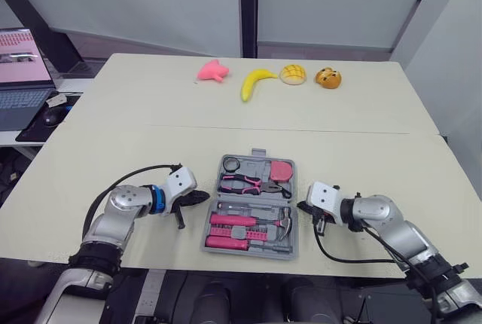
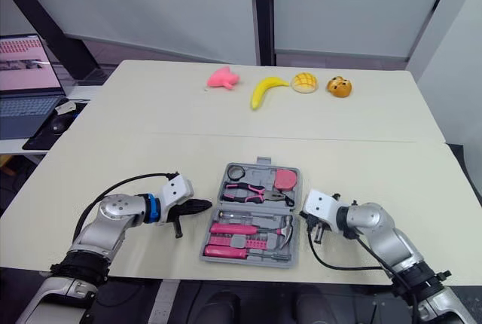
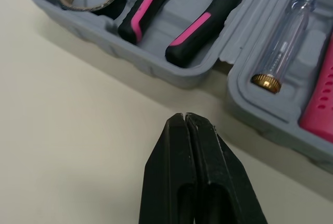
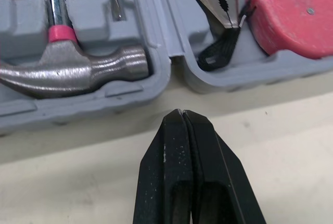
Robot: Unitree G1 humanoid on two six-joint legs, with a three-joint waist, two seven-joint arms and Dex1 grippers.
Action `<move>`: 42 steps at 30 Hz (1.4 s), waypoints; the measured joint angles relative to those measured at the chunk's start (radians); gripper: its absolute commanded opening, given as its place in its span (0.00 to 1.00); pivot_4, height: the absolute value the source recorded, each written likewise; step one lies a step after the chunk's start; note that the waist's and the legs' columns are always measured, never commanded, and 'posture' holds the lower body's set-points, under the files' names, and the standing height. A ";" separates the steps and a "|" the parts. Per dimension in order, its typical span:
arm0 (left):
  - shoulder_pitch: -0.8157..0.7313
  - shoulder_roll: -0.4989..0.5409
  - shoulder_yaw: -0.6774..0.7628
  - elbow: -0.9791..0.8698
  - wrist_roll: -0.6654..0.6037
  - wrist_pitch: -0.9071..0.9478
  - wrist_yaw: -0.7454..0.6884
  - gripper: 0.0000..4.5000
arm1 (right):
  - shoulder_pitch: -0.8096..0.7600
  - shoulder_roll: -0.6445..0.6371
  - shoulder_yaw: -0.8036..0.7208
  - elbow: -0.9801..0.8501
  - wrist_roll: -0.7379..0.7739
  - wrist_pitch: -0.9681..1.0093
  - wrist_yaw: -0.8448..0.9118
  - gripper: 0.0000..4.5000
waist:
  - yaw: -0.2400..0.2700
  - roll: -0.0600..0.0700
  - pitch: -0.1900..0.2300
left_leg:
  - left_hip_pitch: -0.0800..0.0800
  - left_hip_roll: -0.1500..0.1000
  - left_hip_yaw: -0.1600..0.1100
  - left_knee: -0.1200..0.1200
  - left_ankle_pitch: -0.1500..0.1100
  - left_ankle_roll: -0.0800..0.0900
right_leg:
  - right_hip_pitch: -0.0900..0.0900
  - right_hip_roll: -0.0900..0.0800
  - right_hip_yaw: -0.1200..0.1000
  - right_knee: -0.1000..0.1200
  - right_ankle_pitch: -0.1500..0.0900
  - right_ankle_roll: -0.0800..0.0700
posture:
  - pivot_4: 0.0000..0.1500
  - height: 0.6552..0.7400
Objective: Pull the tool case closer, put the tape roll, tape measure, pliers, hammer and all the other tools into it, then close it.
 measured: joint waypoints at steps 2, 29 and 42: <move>0.000 -0.014 -0.002 0.006 0.002 0.002 0.006 0.00 | -0.003 0.012 0.011 0.007 -0.008 -0.002 0.000 0.00 | 0.000 0.000 0.000 | 0.000 0.000 0.000 0.001 0.000 0.000 | 0.000 0.000 0.000 0.002 0.000 0.000 | 1.00 1.00; 0.057 -0.013 -0.011 -0.108 0.018 0.060 -0.016 0.00 | -0.053 0.052 0.016 0.063 -0.037 -0.030 0.052 0.00 | -0.002 0.000 0.000 | 0.001 0.000 0.000 0.000 0.000 0.000 | 0.000 0.000 0.000 0.003 0.000 0.000 | 1.00 1.00; 0.181 0.040 -0.004 -0.268 0.009 0.105 -0.053 0.00 | 0.026 0.018 0.034 -0.075 -0.033 0.042 0.122 0.00 | -0.003 0.000 0.000 | 0.001 0.000 0.000 0.000 0.000 0.000 | -0.001 0.000 0.000 0.003 -0.001 0.000 | 1.00 1.00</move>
